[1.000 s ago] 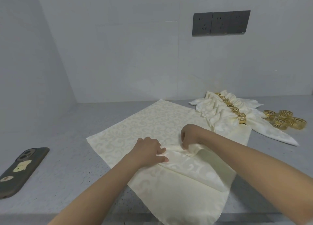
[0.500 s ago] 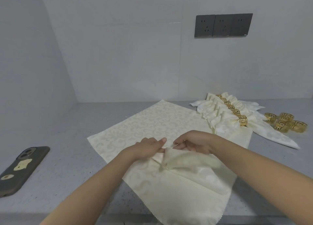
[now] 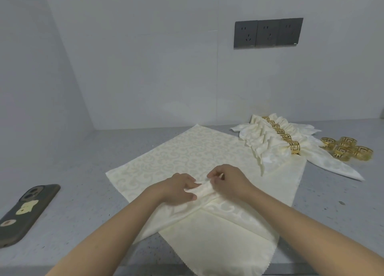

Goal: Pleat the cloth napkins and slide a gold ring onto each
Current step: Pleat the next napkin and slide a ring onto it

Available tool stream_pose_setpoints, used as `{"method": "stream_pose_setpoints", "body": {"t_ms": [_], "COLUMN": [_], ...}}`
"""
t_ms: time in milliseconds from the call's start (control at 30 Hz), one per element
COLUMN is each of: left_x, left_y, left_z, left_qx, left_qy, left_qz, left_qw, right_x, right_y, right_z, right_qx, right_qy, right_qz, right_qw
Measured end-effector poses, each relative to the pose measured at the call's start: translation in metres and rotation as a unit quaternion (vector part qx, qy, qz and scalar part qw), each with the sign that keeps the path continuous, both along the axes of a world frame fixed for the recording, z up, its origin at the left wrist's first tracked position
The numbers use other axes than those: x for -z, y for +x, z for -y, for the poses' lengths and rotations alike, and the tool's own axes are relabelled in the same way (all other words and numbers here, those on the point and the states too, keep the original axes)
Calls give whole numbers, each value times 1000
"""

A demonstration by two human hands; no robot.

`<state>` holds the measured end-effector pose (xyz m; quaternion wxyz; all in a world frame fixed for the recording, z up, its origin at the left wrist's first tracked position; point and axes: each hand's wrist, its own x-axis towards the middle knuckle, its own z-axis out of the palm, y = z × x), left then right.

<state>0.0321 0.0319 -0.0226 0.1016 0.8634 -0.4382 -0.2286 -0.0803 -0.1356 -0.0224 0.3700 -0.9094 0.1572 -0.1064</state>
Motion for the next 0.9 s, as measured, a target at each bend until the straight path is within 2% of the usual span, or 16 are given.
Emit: {"method": "stream_pose_setpoints", "body": {"t_ms": [33, 100, 233, 333, 533, 633, 733, 800, 900], "left_x": [3, 6, 13, 21, 42, 47, 45, 43, 42], "left_y": [-2, -12, -35, -41, -30, -17, -10, -7, -4], "left_z": [1, 2, 6, 7, 3, 2, 2, 3, 2], "left_qx": [-6, -8, -25, -8, 58, 66, 78, 88, 108], "left_qy": [-4, -23, -99, -119, -116, -135, -146, -145, -152], "left_qz": [9, 54, 200, 297, 243, 250, 226, 222, 226], "left_qw": [1000, 998, 974, 947, 961, 956, 960, 960, 956], "right_x": [7, 21, 42, 48, 50, 51, 52, 55, 59], "right_y": [2, 4, 7, 9, 10, 6, -4, -11, -16], "right_z": [-1, -2, -2, -1, 1, -2, -8, -7, 2], "right_qx": [4, 2, 25, 46, 47, 32, -47, -111, -166], "right_qy": [-67, -120, -98, -63, -83, -144, -164, -171, -237], "right_qz": [18, 26, 64, 85, 88, 152, 218, 203, 159], "right_qw": [998, 992, 993, 993, 992, 977, 961, 958, 944]}}
